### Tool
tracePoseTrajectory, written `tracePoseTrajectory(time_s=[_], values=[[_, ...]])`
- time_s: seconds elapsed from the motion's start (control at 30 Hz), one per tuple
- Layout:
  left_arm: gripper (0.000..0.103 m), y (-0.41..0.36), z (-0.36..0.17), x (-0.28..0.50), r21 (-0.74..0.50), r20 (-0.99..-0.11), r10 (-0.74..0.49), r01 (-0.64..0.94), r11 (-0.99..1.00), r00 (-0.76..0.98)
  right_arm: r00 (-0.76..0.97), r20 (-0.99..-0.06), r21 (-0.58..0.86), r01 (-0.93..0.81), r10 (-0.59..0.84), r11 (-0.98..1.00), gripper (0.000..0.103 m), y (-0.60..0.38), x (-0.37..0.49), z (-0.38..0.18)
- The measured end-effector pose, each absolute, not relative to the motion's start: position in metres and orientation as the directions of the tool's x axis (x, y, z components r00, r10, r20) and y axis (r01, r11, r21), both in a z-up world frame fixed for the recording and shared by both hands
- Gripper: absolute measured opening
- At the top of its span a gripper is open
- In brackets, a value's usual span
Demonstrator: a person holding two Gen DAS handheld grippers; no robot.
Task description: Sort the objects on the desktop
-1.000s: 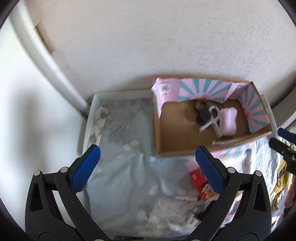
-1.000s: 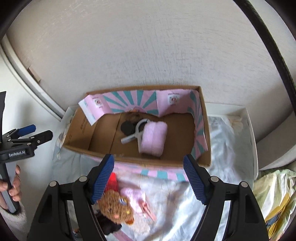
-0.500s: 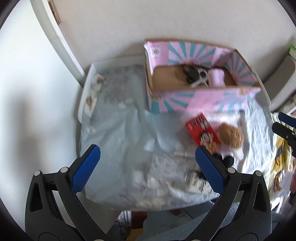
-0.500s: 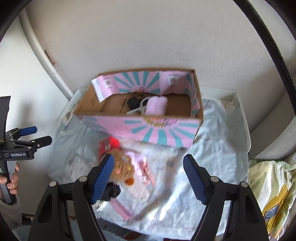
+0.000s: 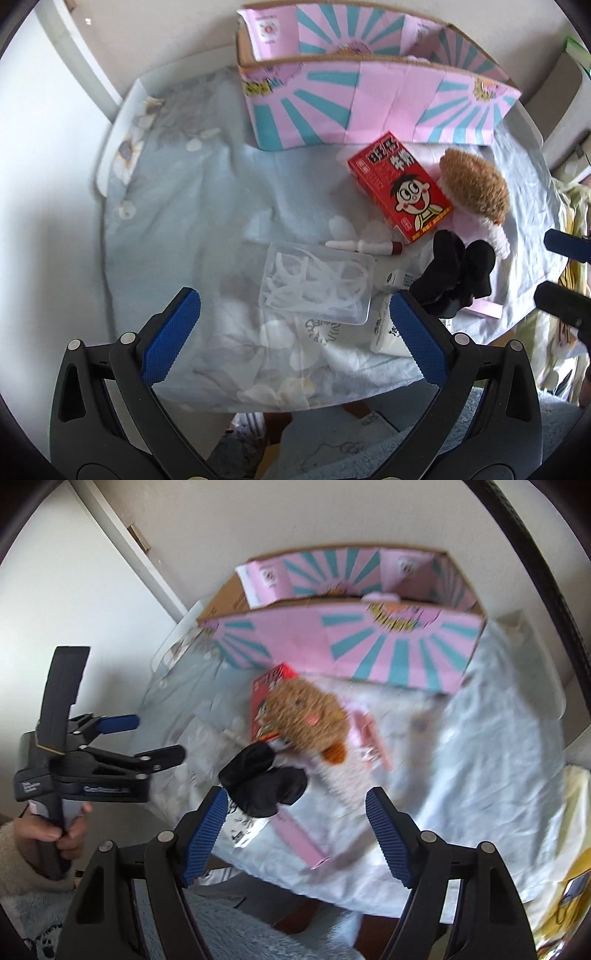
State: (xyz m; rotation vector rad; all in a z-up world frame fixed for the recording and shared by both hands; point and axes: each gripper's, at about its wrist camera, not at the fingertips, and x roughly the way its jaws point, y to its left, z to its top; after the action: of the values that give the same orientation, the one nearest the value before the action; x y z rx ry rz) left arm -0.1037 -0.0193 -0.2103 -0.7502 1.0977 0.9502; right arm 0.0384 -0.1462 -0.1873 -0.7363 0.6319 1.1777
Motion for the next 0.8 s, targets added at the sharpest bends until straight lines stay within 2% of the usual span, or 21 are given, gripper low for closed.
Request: tracePoseTrajectory(time_s=[0.8], values=[[0.102, -0.007, -0.253, -0.088, -0.093, -0.972, 0.137, -0.853, 0.513, 0.189, 0.206, -0.837, -0.1, -0.968, 0.506, 0.228, 0.074, -0.111, 0.039, -0.229]])
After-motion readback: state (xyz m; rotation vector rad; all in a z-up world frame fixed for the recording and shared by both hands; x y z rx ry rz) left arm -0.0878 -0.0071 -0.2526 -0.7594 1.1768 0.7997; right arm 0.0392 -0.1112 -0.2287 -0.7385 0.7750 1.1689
